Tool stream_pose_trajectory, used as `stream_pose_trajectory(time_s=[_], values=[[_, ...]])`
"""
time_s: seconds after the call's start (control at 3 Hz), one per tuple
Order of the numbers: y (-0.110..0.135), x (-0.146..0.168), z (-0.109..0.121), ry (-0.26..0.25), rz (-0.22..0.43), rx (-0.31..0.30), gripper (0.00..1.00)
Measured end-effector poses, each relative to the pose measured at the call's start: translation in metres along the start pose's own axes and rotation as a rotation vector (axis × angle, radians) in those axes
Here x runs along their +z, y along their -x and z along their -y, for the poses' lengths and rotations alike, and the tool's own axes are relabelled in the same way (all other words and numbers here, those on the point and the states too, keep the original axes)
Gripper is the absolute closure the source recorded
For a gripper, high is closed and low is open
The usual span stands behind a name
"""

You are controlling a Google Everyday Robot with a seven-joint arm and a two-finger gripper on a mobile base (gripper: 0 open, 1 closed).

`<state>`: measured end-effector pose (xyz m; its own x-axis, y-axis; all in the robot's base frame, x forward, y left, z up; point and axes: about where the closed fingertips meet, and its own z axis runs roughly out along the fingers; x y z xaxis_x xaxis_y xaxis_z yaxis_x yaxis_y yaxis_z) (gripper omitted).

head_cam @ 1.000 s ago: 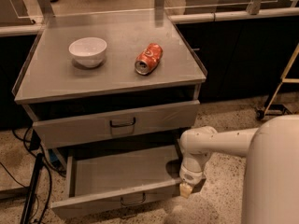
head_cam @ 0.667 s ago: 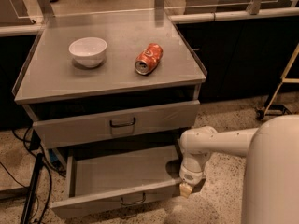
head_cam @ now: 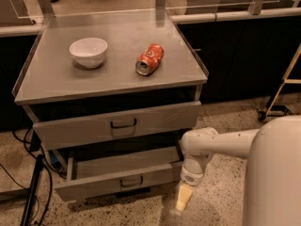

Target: Close middle drawer

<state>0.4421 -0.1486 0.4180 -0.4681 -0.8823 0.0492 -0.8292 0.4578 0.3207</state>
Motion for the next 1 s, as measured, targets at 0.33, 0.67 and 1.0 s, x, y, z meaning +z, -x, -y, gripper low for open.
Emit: stream_pose_trajectory(time_s=[0.33,0.67,1.0], values=[[0.0,0.0,0.0,0.0,0.0,0.0,0.02],[0.0,0.0,0.0,0.0,0.0,0.0,0.25],[0.0,0.0001,0.0,0.0,0.0,0.0,0.48]])
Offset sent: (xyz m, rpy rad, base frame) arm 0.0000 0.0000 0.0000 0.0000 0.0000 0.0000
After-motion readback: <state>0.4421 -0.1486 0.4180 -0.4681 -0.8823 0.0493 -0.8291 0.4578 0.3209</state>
